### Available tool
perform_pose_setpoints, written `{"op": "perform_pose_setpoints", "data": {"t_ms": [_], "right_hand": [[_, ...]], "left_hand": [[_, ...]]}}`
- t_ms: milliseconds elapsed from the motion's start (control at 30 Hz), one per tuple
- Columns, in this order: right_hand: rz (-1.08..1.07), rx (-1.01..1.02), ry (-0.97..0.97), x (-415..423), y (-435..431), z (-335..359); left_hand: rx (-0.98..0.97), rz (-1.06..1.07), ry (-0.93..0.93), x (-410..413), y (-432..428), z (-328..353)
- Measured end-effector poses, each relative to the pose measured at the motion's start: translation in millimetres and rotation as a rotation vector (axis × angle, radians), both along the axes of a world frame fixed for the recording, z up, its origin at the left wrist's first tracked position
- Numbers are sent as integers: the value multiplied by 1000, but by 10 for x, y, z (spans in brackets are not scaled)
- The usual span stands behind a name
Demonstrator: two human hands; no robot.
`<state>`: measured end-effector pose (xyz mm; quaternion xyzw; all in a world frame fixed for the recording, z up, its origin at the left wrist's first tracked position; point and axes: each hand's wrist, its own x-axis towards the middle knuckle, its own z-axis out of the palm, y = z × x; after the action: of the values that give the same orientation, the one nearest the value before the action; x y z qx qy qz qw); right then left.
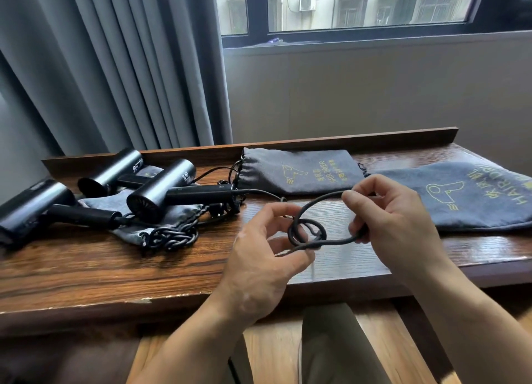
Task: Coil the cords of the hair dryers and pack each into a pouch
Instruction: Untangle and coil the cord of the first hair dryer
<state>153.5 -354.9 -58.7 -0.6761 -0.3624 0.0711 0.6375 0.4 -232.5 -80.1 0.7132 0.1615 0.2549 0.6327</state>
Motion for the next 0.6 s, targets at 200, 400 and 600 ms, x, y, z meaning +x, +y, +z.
{"op": "perform_pose_setpoints", "data": {"t_ms": [200,400,600], "right_hand": [[115,9,19,43,-20,-59],[280,19,46,32,-109,-39],[335,-43,51,9,-101,22]], "left_hand": [[-557,-216,-231,-58,114,80],[-632,-137,-276,-65,171,50],[-548,-9,-240,-33,114,62]]}}
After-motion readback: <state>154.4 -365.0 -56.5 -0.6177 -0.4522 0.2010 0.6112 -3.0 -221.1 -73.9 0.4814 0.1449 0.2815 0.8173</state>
